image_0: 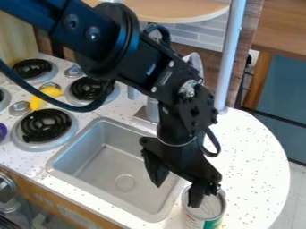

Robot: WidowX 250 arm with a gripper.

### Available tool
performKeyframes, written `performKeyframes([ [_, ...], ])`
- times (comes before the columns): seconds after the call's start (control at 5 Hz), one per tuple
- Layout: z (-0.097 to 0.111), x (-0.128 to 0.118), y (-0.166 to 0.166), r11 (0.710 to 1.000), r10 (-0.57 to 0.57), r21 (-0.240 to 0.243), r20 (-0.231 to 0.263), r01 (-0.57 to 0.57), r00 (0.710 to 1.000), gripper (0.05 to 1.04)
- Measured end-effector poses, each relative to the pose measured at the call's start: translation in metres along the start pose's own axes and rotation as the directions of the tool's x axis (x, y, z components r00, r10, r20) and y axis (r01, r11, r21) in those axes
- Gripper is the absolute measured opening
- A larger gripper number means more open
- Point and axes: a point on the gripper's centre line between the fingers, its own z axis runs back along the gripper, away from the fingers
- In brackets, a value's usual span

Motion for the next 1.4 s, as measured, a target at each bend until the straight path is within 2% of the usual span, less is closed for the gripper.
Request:
performKeyframes([
  [0.4, -0.012, -0.018, 0.004, 1.000, 0.009, 0.009, -0.056, -0.009, 0.998, 0.999],
  [0.6, -0.015, -0.036, 0.005, 1.000, -0.003, -0.018, -0.073, 0.002, 0.997, 0.999],
  [0.8, -0.025, -0.047, 0.003, 0.999, -0.003, -0.052, -0.063, 0.000, 0.998, 0.999],
  [1.0, -0.050, -0.056, 0.008, 0.999, 0.028, -0.029, -0.029, -0.029, 0.999, 0.999],
  [1.4, -0.083, -0.049, -0.004, 1.000, 0.012, 0.013, 0.078, -0.013, 0.997, 0.999],
])
